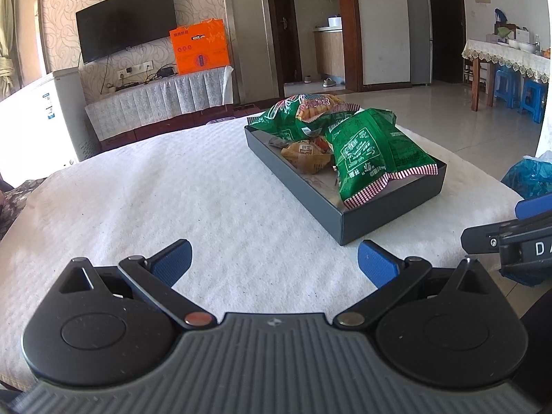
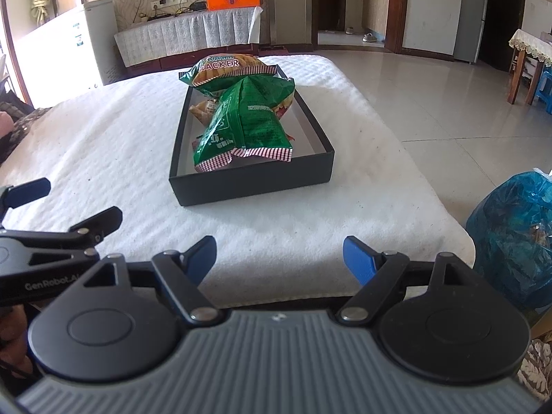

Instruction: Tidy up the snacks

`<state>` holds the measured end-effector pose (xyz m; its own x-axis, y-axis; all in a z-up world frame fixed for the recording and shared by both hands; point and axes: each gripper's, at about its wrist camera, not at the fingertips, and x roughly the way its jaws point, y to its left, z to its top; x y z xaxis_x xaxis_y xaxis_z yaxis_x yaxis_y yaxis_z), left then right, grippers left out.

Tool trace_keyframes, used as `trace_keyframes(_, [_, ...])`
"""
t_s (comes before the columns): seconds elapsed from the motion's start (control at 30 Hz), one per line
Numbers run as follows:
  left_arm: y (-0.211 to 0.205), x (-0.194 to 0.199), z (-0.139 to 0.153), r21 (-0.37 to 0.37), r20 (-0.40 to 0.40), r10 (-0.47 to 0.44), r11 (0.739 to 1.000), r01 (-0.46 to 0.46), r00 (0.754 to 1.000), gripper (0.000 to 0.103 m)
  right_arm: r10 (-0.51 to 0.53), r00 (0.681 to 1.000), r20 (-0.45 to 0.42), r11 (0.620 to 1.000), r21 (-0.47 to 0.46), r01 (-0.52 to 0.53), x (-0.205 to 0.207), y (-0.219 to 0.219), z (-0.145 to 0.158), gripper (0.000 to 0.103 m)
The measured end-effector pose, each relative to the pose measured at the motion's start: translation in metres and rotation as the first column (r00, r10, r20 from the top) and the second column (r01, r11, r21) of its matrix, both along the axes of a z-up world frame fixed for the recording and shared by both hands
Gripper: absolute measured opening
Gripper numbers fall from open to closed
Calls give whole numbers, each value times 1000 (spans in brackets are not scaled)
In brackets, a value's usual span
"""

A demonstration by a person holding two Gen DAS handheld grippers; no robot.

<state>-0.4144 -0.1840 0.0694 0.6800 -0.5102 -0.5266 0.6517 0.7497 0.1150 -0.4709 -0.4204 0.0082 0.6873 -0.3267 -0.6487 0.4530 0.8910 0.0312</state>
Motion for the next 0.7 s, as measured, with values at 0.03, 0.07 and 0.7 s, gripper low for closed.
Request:
trace_keyframes(0.03, [0,0,0,1,0,0,1000,0,1000,103,0,1000,0,1000,0,0,0,0,0,82])
trace_keyframes(0.07, [0,0,0,2,-1,0,1000,0,1000,103,1,1000,-1,1000,0,-1,0,0,0,82])
trace_keyframes(0.7, [-1,0,-1,4,-3,-4,1000,4,1000,103,2,1000,-4,1000,0,-2,1,0,-1,82])
